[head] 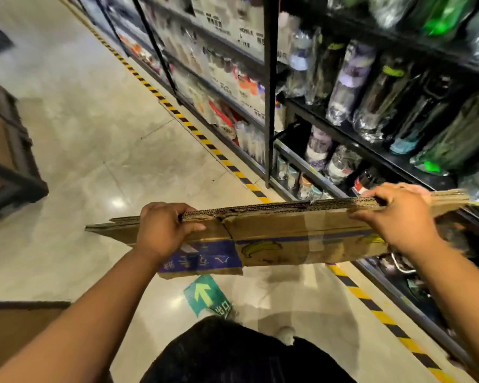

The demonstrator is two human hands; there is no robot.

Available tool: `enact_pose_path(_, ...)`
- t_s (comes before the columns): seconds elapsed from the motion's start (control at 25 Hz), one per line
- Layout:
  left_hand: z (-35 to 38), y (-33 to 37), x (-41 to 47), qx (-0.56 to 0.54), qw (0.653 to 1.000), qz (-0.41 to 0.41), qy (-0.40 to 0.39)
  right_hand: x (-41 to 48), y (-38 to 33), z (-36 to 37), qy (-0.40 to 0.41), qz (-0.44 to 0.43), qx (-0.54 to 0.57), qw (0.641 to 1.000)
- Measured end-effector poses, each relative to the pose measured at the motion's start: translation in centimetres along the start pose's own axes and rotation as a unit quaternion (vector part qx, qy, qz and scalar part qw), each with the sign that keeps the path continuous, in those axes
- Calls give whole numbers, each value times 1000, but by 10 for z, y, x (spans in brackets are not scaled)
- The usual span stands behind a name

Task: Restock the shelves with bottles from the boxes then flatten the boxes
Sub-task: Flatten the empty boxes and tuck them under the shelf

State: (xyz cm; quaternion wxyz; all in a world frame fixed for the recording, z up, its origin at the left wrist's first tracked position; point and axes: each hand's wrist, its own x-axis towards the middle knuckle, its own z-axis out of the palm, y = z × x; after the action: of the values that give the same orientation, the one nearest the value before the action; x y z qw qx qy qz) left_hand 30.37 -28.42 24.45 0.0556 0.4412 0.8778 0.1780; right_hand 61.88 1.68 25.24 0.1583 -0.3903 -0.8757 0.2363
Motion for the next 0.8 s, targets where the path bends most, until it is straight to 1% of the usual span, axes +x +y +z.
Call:
enact_pose_path(0.16, -49, -48, -32, 18, 996, -66, 49, 33, -71, 25, -8, -67, -20, 998)
enact_pose_path(0.32, -87, -117, -66, 21, 990, -127, 53, 62, -151, 65, -48, -127, -25, 990)
enact_pose_path(0.44, -114, -186, -94, 2, 980, -189, 64, 86, -230, 106, -80, -171, -24, 982)
enact_pose_path(0.52, -132, -231, -108, -1, 974, -206, 92, 101, -285, 136, -91, -196, -29, 976)
enact_pose_path(0.68, -168, -307, -121, -13, 964, -228, 133, 123, -380, 186, -130, -242, -2, 961)
enact_pose_path(0.8, -194, -368, -127, -14, 956, -256, 140, 143, -454, 222, -125, -281, -39, 951)
